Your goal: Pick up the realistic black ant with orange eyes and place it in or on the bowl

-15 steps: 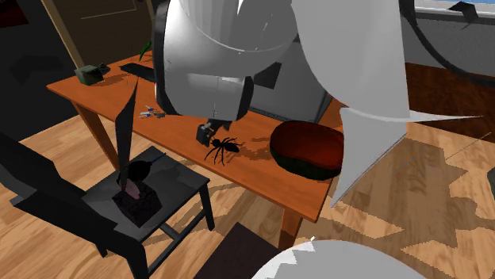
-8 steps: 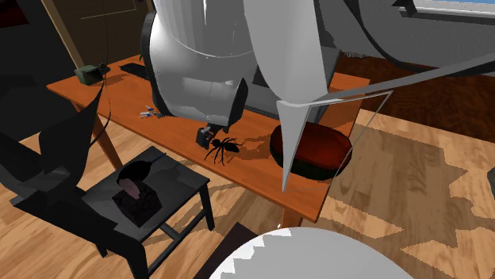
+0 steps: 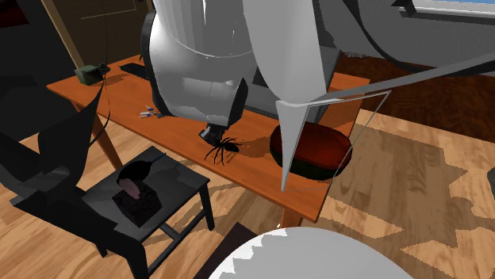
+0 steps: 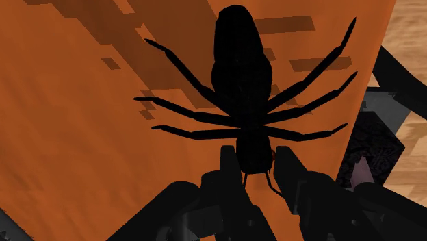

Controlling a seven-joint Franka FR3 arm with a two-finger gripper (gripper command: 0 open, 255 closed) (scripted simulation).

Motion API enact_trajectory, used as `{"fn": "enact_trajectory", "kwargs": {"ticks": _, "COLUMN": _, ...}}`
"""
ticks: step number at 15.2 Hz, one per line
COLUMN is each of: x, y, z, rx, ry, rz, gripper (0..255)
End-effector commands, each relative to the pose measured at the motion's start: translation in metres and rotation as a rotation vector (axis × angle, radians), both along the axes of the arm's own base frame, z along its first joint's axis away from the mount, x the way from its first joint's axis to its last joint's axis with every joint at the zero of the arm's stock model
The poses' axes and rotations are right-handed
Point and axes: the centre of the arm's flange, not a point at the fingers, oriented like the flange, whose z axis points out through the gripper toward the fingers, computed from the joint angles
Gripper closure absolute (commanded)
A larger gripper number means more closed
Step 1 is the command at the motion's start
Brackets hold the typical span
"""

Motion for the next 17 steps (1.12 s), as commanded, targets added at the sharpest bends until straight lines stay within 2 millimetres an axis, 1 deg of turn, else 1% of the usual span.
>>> {"fn": "enact_trajectory", "kwargs": {"ticks": 1, "x": 0.000, "y": 0.000, "z": 0.000, "rx": 0.000, "ry": 0.000, "rz": 0.000, "gripper": 255}}
{"fn": "enact_trajectory", "kwargs": {"ticks": 5, "x": 0.000, "y": 0.000, "z": 0.000, "rx": 0.000, "ry": 0.000, "rz": 0.000, "gripper": 255}}
{"fn": "enact_trajectory", "kwargs": {"ticks": 17, "x": 0.000, "y": 0.000, "z": 0.063, "rx": 0.000, "ry": 0.000, "rz": 0.000, "gripper": 255}}
